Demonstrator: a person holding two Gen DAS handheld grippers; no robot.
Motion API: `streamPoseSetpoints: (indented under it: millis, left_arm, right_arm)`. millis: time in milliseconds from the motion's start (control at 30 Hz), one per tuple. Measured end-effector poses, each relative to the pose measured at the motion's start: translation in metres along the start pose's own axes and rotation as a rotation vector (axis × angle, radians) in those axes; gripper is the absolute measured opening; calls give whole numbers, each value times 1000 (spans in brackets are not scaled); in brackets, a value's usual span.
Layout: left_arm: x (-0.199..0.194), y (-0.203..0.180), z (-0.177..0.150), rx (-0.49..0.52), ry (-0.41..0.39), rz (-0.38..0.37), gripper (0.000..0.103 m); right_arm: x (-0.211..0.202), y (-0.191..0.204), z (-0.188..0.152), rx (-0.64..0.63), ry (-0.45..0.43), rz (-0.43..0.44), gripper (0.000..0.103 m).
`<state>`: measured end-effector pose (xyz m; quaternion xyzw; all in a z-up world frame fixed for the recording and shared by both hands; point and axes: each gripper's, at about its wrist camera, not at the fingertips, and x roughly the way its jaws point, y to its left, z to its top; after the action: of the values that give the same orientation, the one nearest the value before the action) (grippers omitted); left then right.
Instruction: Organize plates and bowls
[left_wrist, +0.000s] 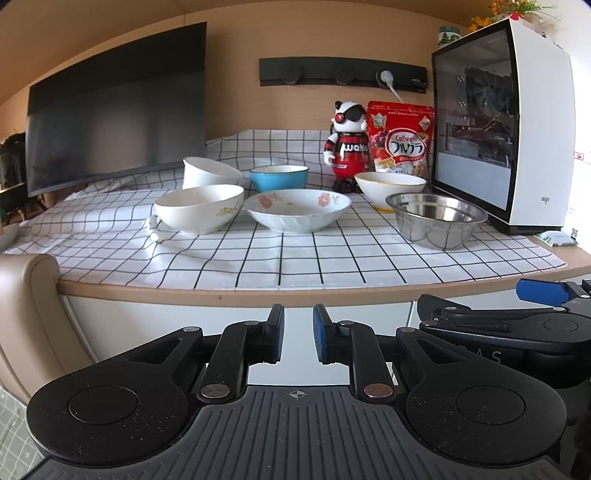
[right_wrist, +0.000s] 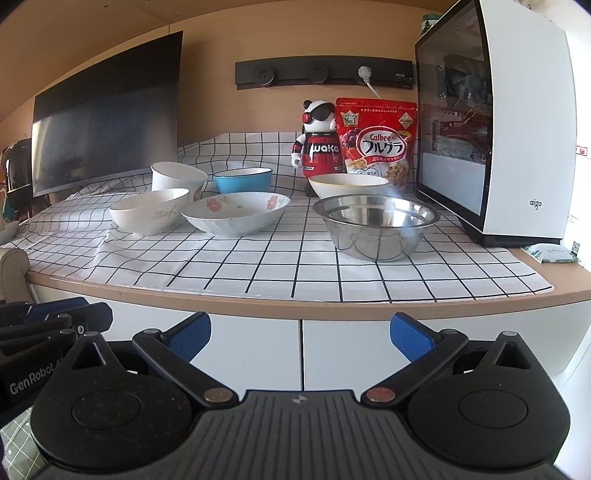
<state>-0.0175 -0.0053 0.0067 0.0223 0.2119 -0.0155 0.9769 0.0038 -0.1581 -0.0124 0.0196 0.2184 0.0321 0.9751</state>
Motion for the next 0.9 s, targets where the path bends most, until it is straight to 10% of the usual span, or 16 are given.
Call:
streamPoseSetpoints:
  millis: [900]
  left_arm:
    - [3, 0, 1, -8, 9, -3, 20]
  right_arm:
    - [3, -6, -1, 9, 4, -8, 103]
